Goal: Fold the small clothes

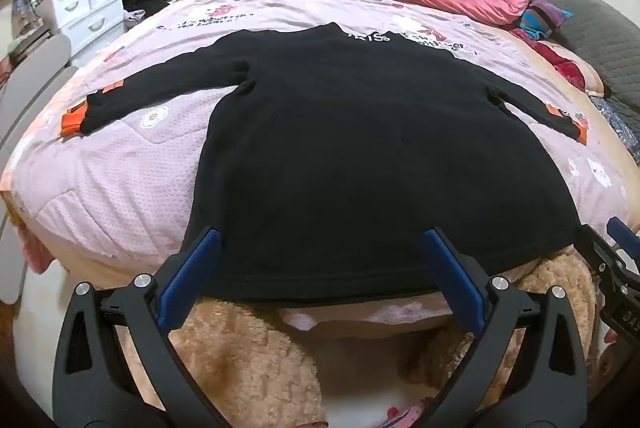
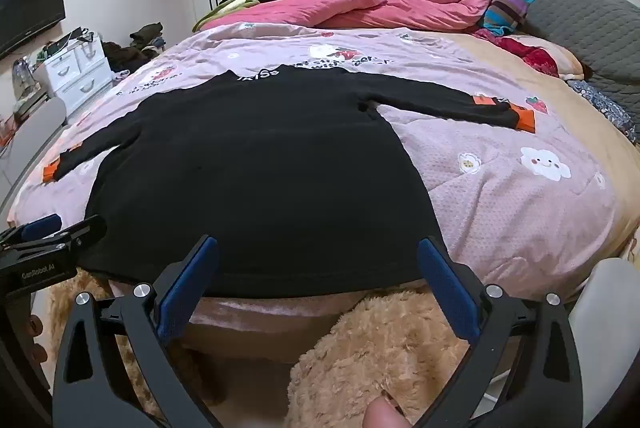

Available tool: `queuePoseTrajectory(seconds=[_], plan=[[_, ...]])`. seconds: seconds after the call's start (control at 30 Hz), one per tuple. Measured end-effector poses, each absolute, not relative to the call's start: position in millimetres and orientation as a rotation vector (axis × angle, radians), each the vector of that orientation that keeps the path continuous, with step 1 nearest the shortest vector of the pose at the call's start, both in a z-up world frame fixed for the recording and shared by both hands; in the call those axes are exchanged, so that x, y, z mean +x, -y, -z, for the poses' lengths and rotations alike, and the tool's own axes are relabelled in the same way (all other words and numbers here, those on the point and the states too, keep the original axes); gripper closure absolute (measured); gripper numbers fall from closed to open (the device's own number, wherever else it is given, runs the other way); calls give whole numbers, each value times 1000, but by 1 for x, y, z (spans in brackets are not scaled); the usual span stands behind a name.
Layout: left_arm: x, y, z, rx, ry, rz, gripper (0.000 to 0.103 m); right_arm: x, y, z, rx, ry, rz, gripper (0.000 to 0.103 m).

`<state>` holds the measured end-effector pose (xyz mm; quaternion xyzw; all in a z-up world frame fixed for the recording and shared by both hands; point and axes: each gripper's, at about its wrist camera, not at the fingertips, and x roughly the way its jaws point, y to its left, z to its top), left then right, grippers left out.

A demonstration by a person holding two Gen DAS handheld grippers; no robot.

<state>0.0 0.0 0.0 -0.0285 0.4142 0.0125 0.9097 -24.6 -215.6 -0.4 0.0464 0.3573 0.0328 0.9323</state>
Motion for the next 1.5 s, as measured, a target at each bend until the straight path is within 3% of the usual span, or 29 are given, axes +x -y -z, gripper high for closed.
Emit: queuePoseTrajectory(seconds=[1.5], plan=[[-4, 4, -5, -57, -836, -12, 8, -36, 209, -9, 25, -708, -44, 4]])
